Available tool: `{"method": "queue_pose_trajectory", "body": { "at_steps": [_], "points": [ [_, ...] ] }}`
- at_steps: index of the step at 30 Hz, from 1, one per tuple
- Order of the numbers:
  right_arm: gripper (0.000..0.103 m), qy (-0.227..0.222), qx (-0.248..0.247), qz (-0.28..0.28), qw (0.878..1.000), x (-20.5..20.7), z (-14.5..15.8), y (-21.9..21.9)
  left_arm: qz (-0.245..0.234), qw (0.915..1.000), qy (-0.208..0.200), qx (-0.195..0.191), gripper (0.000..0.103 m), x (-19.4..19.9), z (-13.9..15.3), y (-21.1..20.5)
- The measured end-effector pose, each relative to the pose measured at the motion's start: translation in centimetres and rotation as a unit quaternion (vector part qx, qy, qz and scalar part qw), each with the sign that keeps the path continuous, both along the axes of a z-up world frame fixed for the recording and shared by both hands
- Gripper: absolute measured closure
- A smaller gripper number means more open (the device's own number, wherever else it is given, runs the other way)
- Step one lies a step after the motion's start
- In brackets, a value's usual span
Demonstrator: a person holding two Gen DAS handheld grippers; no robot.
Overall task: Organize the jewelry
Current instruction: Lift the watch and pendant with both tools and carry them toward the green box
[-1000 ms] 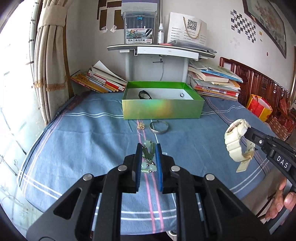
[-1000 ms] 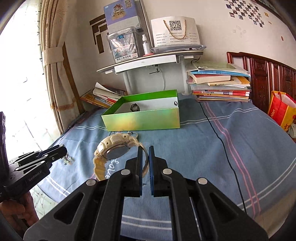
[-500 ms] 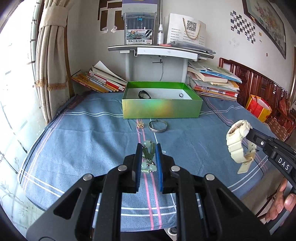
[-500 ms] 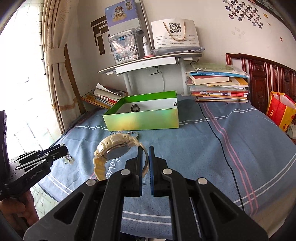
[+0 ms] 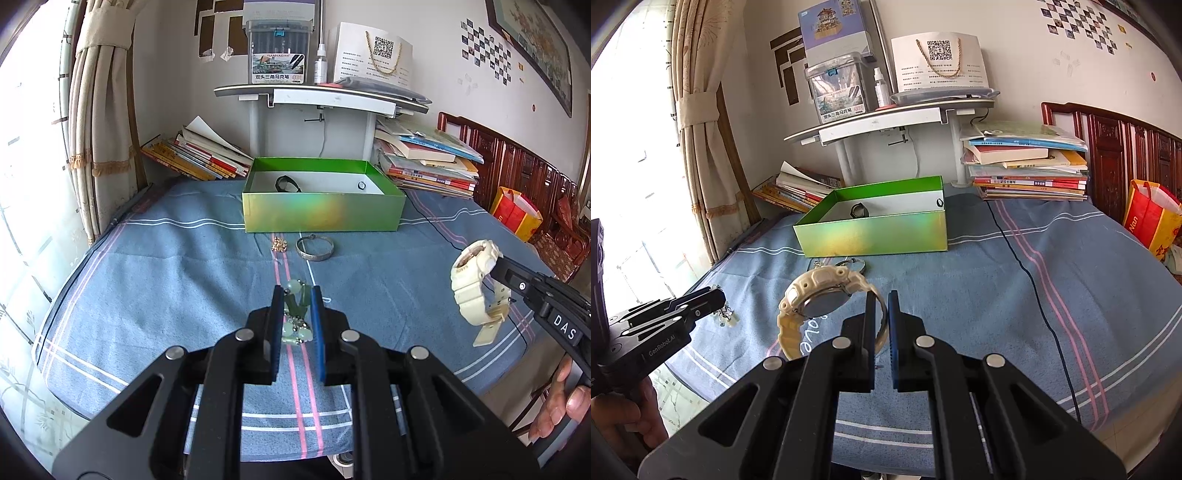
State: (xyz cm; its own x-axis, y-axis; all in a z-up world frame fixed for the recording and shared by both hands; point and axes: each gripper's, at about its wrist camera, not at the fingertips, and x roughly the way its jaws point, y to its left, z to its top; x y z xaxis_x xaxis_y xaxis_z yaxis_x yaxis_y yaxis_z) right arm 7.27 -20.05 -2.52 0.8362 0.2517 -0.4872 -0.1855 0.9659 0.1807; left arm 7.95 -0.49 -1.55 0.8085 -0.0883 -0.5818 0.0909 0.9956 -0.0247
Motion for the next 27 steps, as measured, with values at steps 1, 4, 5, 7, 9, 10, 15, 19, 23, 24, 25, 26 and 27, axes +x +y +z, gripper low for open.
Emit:
{"method": "queue_pose_trajectory", "body": {
  "at_steps": [1,4,5,7,9,10,15,19,23,24,25,26,27],
  "points": [
    [0.097,0.001,0.000,0.000,1.000,0.0,0.0,0.0,0.000,1.0000,0.000,0.000,0.089,0.0,0.0,0.0],
    [0.097,0.002,0.000,0.000,1.000,0.2,-0.1,0.0,0.000,1.0000,0.002,0.000,0.089,0.2,-0.1,0.0],
    [0.097,0.003,0.000,-0.001,1.000,0.2,-0.2,0.0,0.000,1.0000,0.004,0.000,0.089,0.3,-0.2,0.0],
    [0.097,0.004,0.000,-0.002,1.000,0.3,-0.3,0.1,0.000,1.0000,0.006,0.000,0.089,0.4,-0.3,0.0],
    [0.097,0.006,0.001,-0.002,1.000,0.5,-0.4,0.0,0.001,1.0000,0.007,0.000,0.089,0.6,-0.4,0.0],
    [0.097,0.007,0.001,-0.002,1.000,0.6,-0.5,0.0,0.001,1.0000,0.008,0.000,0.089,0.7,-0.4,0.0],
    [0.097,0.013,0.001,0.000,1.000,1.4,-0.8,0.1,0.001,0.9999,0.016,0.002,0.089,1.7,-0.8,0.0],
    [0.097,0.018,0.000,-0.001,1.000,2.7,-0.9,-0.1,0.001,0.9997,0.023,0.000,0.089,3.0,-1.2,-0.1],
    [0.097,0.019,0.000,0.000,1.000,5.0,-0.6,-0.2,0.000,0.9996,0.026,0.004,0.089,5.5,-0.9,-0.2],
    [0.097,0.019,0.001,0.000,1.000,5.6,-0.5,-0.2,-0.001,0.9996,0.026,0.005,0.088,6.2,-0.7,-0.3],
    [0.097,0.018,0.001,0.000,1.000,6.4,-0.3,-0.2,-0.002,0.9996,0.026,0.006,0.089,7.0,-0.5,-0.4],
    [0.097,0.017,0.001,0.000,1.000,7.0,-0.1,-0.2,-0.002,0.9997,0.025,0.005,0.089,7.8,-0.3,-0.3],
    [0.097,0.015,0.000,0.001,1.000,8.0,0.1,-0.2,-0.001,0.9997,0.024,0.004,0.089,8.6,0.0,-0.3]
  ]
}}
